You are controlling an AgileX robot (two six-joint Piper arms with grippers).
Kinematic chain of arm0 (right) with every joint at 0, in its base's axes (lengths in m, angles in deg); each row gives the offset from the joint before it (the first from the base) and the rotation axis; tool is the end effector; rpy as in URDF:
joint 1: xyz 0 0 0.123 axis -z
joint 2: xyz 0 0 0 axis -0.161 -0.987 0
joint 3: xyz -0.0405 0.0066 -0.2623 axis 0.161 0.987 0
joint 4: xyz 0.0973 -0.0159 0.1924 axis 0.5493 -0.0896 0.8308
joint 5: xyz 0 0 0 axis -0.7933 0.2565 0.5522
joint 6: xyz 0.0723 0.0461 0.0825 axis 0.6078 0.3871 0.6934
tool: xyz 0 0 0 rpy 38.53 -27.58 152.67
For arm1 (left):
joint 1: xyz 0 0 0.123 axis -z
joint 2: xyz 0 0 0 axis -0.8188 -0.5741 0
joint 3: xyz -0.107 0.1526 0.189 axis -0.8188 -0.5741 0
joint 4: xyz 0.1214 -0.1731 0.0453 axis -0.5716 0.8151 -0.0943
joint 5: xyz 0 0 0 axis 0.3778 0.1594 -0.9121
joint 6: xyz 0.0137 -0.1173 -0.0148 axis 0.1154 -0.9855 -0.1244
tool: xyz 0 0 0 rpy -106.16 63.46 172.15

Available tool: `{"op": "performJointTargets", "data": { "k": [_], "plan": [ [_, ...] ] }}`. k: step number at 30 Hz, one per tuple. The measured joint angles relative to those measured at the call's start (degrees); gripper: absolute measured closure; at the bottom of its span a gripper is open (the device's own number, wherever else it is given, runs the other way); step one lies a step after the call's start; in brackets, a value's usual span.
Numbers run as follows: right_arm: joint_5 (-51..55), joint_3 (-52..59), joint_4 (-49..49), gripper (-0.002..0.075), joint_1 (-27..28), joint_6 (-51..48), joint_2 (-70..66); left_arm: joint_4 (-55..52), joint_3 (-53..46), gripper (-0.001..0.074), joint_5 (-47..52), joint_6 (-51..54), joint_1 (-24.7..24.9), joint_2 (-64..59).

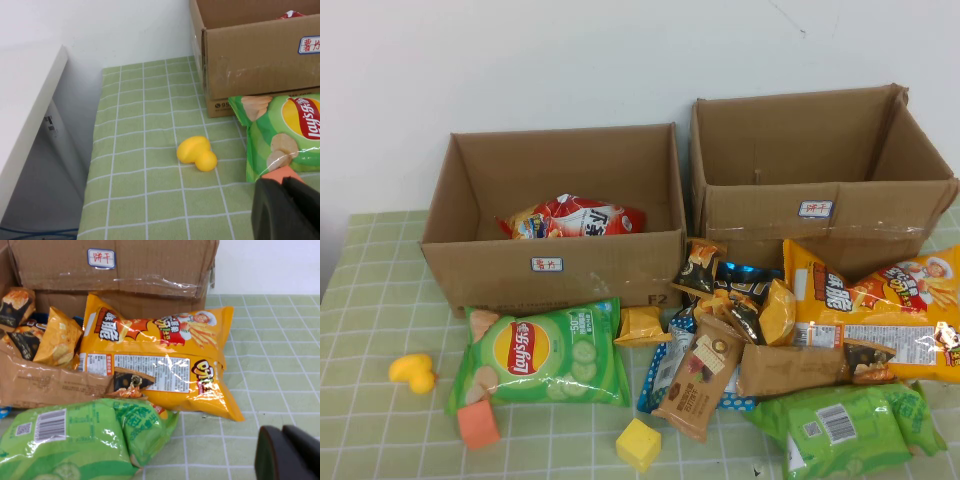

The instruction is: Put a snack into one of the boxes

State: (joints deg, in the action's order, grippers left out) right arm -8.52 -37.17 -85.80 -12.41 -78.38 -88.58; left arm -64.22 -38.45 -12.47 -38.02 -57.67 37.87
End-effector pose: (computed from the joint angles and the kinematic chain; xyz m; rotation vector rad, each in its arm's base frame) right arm 0.0632 0.0013 0.1684 -0.0577 1.8423 0.0064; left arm 0.0644 0.0016 0.1728 -0.0166 1.8090 0.0368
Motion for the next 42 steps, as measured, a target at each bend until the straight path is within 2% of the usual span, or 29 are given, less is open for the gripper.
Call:
{"op": "performJointTargets", "data": {
  "k": [36,39,42],
  "plan": [
    [0.0,0.0,0.0,0.0728,0.0,0.0,0.0,0.0,0.0,0.0738,0.0,0.1,0.0,0.0],
    [0.0,0.0,2.6,0.0728,0.0,0.0,0.0,0.0,0.0,0.0738,0.0,0.1,0.0,0.0],
    [0.1,0.0,13.5,0.0728,0.0,1.2,0.0,0.0,0.0,0.0738,0.0,0.0,0.0,0.0]
  ]
}}
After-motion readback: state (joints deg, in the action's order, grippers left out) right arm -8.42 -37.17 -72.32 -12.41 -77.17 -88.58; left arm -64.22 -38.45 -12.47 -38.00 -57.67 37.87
